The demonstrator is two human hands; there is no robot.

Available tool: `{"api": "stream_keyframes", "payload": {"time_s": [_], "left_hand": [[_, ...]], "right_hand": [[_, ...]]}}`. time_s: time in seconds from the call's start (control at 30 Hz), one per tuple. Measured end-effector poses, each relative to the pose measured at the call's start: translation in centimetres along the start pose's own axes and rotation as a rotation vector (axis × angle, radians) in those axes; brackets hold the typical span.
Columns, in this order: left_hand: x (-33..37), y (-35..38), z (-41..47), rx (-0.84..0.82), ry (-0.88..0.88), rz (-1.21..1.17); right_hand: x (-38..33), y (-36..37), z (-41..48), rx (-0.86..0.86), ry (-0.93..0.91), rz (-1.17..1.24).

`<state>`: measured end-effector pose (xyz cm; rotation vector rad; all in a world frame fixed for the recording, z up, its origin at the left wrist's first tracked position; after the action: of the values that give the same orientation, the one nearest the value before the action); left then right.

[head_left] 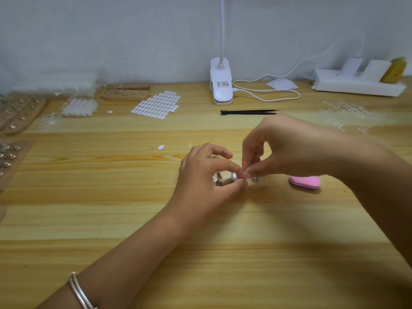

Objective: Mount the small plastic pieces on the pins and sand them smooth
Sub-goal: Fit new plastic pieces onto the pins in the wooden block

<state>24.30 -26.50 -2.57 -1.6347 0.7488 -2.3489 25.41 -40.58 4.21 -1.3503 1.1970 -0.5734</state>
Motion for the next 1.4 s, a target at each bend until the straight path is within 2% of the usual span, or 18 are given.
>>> {"api": "stream_keyframes", "payload": {"time_s": [0.27,0.5,0.63,0.7,0.8,0.87,0.93,1.0,1.13,1.4], "left_hand": [[-0.1,0.1,0.0,0.001,-0.001,0.012],[0.0,0.1,0.0,0.005,0.0,0.024],[0.6,-0.5,-0.6,-0.038,0.032,0.103],[0.8,-1.6,-0.9,-0.083,0.006,0.06],[0.5,-4.4,-0.6,-0.025,-0.014,-0.011],[-0.1,-6.1,-0.5,0.035,0.014,0.133],[-0.9,-6.7,-0.9,0.041,0.036,0.36],[-1.6,-6.4,-1.4,0.001,0.038,0.485],[-1.4,-5.8,-1.7,-0.01,0.158,0.636],[-0.5,-5.1,-1.5,-0.058,0.258,0.856]], "right_hand": [[-2.0,0.2,-0.4,0.079,0.045,-0.277],[-2.6,0.2,-0.8,0.096,0.023,-0.388],[-1.2,0.1,-1.1,0.062,-0.022,-0.252],[-0.1,-0.2,-0.8,0.041,-0.044,-0.198],[1.4,-1.3,0.6,0.175,-0.055,-0.08],[1.5,-1.4,2.2,0.239,-0.064,-0.003],[1.0,-0.4,4.1,0.174,-0.069,0.004],[0.3,1.0,5.7,0.099,-0.07,-0.004],[-0.3,2.5,7.4,0.102,-0.062,-0.004],[-0.4,3.2,7.4,0.178,-0.044,0.025]]}}
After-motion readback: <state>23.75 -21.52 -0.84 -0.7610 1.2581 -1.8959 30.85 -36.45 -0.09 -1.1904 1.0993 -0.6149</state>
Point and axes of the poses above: each hand's wrist, its own z-axis towards the middle knuckle, its own y-axis out of the palm, x = y × z, the point moved 4 cm from there along z, towards the middle knuckle, and after that the axes turned 8 degrees about -z, right-handed, at the moved point
